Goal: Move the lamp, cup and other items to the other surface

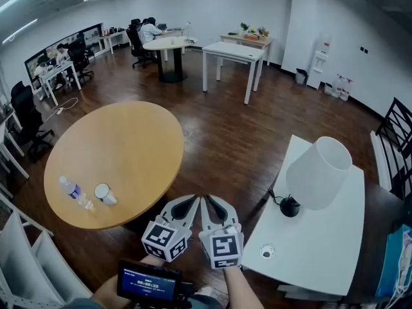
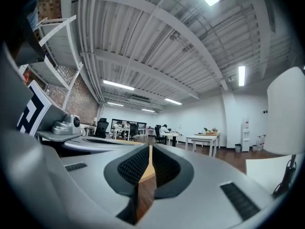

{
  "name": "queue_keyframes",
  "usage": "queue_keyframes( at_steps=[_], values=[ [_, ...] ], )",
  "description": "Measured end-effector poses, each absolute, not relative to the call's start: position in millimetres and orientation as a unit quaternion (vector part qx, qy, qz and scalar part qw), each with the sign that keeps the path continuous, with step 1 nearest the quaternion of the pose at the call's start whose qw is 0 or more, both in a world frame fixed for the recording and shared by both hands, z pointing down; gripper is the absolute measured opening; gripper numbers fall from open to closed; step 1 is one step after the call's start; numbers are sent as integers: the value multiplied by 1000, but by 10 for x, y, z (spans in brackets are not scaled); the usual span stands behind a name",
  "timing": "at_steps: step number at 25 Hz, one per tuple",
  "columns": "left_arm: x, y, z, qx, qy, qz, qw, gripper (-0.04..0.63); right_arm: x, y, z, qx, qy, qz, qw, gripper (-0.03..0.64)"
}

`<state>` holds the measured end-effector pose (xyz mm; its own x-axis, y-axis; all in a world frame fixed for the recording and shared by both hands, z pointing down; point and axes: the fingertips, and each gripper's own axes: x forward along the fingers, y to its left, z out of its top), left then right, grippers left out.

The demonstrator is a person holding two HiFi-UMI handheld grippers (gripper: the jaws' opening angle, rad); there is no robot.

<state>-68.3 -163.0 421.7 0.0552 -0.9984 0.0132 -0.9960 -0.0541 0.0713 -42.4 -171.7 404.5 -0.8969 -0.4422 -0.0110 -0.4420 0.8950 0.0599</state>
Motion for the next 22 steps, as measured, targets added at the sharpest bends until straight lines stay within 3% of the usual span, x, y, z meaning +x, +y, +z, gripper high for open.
queue_keyframes(
  at_steps=[17, 21, 22],
  values=[
    [-61, -2047, 4275, 772, -634, -21, 25, 5, 355, -2206, 4187, 335, -942, -20, -7, 23],
    [216, -2153, 4283, 802, -596, -16, 31, 6, 774, -2364, 4214, 407, -914, -4, -4, 40],
    [299, -2183, 4292, 811, -584, -16, 32, 6, 866, -2390, 4227, 422, -906, -2, -2, 81]
  ],
)
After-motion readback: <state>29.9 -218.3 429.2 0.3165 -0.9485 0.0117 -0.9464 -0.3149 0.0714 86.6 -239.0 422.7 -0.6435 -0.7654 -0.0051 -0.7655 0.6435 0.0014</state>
